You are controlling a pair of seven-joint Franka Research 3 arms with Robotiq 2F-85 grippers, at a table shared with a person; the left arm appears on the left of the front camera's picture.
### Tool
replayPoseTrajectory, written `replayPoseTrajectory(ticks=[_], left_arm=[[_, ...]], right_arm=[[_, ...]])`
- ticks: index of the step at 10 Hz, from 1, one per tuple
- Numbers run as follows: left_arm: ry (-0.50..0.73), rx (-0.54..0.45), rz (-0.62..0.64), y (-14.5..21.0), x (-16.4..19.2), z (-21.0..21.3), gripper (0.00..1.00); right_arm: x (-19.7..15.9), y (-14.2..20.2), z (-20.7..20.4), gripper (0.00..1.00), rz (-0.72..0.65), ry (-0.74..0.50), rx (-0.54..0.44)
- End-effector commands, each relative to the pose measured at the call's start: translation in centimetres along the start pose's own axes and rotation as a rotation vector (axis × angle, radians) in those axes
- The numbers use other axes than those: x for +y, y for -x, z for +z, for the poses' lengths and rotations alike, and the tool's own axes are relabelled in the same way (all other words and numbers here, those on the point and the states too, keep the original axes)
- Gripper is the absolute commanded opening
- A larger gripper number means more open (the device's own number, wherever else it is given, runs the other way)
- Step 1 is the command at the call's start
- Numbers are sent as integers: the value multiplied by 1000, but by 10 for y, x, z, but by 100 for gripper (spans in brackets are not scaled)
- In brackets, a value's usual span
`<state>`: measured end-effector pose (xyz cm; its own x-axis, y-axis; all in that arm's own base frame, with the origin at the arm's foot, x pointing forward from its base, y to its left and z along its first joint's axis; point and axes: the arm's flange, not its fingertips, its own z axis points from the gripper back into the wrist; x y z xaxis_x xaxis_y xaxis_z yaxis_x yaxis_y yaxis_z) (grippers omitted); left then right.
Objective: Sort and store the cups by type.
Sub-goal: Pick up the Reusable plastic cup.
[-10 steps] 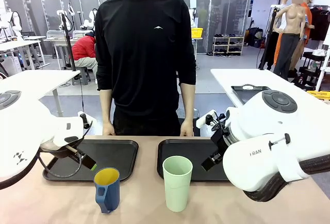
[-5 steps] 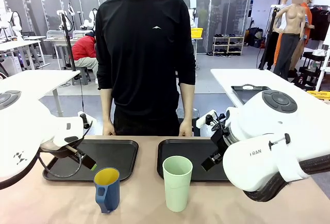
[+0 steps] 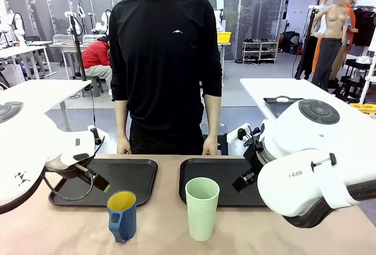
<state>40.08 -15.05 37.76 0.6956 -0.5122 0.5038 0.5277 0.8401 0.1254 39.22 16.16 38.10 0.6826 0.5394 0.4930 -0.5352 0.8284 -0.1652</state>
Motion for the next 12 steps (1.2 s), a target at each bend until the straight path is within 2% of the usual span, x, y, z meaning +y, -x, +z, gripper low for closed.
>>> replayPoseTrajectory(ticks=[1, 4, 6, 8, 12], left_arm=[[-41, -3, 80, -15, -12, 32, 100], [-36, -16, 174, -38, -33, 83, 100], [-54, -12, 234, -43, -44, 104, 100], [-56, -22, 194, -41, -56, 116, 100], [-70, -6, 156, -39, -68, 118, 100]], right_arm=[[24, -20, 44, 100, -104, 85, 43], [40, -36, 113, 100, -190, 150, 38], [57, -40, 142, 100, -224, 177, 11], [70, -37, 158, 100, -226, 222, 7], [73, -29, 162, 100, -168, 263, -13]])
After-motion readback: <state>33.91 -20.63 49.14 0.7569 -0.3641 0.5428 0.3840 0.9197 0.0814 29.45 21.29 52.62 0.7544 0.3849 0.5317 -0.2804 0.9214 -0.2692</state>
